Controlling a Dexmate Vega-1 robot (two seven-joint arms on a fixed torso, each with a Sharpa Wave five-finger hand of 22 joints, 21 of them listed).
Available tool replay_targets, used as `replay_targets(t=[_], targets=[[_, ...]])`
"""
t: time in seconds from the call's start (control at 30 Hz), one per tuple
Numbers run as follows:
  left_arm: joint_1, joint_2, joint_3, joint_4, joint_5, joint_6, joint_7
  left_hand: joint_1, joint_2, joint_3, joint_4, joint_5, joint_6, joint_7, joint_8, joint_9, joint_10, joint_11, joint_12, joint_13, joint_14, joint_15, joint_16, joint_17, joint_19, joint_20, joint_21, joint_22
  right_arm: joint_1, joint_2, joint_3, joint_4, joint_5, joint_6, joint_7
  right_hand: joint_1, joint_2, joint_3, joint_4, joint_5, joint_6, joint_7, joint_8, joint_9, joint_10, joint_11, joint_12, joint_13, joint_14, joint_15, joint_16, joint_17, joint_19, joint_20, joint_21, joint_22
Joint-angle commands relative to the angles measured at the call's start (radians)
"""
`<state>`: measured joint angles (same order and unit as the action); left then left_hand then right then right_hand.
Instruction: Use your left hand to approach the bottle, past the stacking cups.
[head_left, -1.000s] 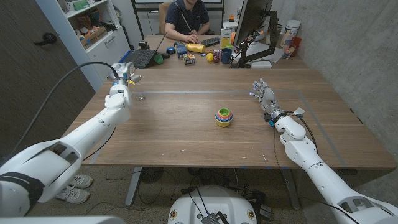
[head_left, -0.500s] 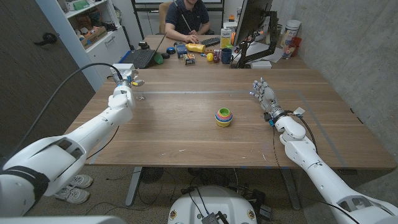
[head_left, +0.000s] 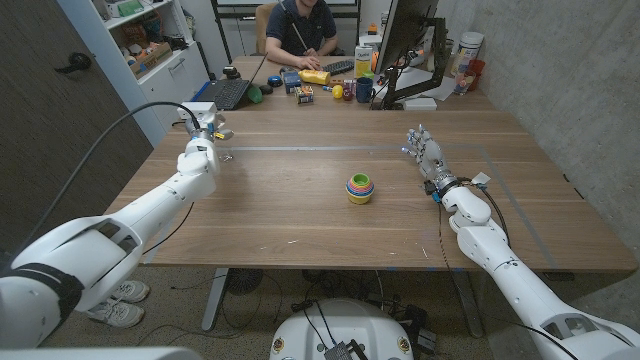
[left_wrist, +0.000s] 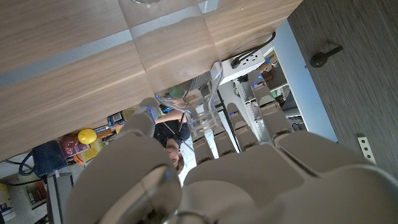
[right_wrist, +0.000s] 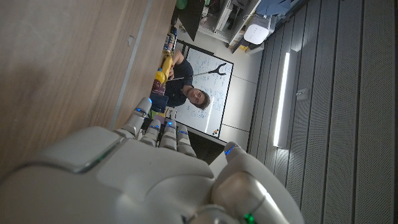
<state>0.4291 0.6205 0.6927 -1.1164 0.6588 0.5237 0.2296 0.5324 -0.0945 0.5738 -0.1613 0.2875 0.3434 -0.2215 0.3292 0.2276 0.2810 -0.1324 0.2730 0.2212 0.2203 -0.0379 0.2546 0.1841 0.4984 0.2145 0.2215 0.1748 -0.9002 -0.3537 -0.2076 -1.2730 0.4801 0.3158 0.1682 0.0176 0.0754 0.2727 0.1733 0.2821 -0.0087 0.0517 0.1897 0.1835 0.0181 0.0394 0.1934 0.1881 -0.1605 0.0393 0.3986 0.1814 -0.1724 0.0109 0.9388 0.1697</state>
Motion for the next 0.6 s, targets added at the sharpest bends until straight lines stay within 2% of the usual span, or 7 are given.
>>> replay_targets(t=[0.03, 0.6], targets=[[0.001, 0.004, 0.006, -0.004, 0.001, 0.007, 0.006, 0.018, 0.001, 0.01, 0.002, -0.004, 0.013, -0.001, 0.008, 0.003, -0.003, 0.003, -0.006, 0.004, 0.003, -0.023, -0.006, 0.003, -0.001, 0.001, -0.003, 0.002, 0.001, 0.002, -0.002, 0.0, 0.001, -0.005, -0.001, -0.011, 0.021, -0.005, 0.001, 0.007, -0.003, 0.004, 0.002, 0.004, 0.003, 0.004, 0.002, 0.003, -0.003, 0.001, -0.003, 0.002, -0.072, 0.005, -0.008, 0.004], [-0.004, 0.004, 0.009, -0.002, 0.004, 0.0, 0.008, 0.044, 0.02, 0.028, 0.0, -0.014, 0.042, -0.001, 0.017, 0.004, 0.005, 0.004, -0.007, 0.01, 0.012, -0.037, -0.009, 0.003, -0.001, -0.003, -0.011, 0.002, 0.007, 0.005, -0.001, 0.009, 0.001, -0.002, 0.001, -0.011, 0.024, -0.011, 0.001, 0.009, -0.004, 0.004, 0.001, 0.004, 0.004, 0.004, 0.001, 0.003, -0.002, -0.002, -0.006, 0.002, -0.072, 0.005, -0.016, 0.005]])
